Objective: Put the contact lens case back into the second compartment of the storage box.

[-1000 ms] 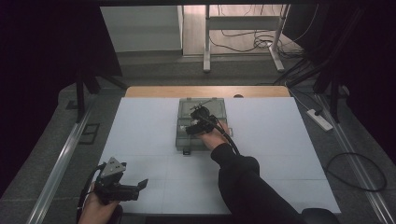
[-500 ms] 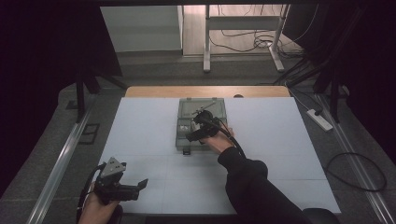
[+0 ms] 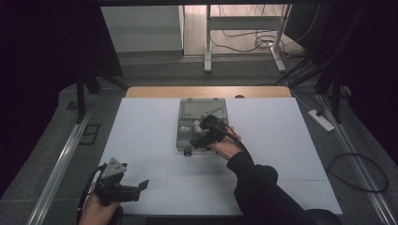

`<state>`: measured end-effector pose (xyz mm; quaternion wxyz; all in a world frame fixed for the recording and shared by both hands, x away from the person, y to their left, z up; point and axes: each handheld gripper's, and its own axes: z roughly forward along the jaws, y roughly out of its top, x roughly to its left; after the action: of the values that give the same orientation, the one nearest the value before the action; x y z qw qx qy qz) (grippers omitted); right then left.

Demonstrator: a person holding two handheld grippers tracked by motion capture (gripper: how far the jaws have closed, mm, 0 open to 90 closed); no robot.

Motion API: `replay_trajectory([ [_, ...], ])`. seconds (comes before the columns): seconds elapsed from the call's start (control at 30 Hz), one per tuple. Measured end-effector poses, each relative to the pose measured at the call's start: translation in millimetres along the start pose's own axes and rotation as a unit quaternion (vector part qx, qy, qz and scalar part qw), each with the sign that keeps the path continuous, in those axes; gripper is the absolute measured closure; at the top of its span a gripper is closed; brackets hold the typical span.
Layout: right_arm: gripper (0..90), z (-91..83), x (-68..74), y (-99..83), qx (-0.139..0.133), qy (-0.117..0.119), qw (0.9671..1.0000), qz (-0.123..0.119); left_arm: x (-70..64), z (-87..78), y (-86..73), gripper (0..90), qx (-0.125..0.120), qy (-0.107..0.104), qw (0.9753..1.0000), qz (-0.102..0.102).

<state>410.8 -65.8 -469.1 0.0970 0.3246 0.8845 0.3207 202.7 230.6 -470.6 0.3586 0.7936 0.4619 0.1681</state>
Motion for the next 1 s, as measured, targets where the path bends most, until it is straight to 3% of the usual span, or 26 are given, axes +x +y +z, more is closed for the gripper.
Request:
replay_trajectory([
  [0.67, 0.0, -21.4, -1.5, -33.5, -0.004, 0.023, 0.9995, -0.022, -0.3, 0.1, 0.1, 2.8, 0.001, 0.000, 1.0000, 0.001],
  [1.0, 0.0, -28.8, -1.5, -41.3, -0.001, 0.033, 0.9990, -0.029, -0.3, -0.2, -0.1, 2.8, -0.001, -0.001, 1.0000, 0.002],
])
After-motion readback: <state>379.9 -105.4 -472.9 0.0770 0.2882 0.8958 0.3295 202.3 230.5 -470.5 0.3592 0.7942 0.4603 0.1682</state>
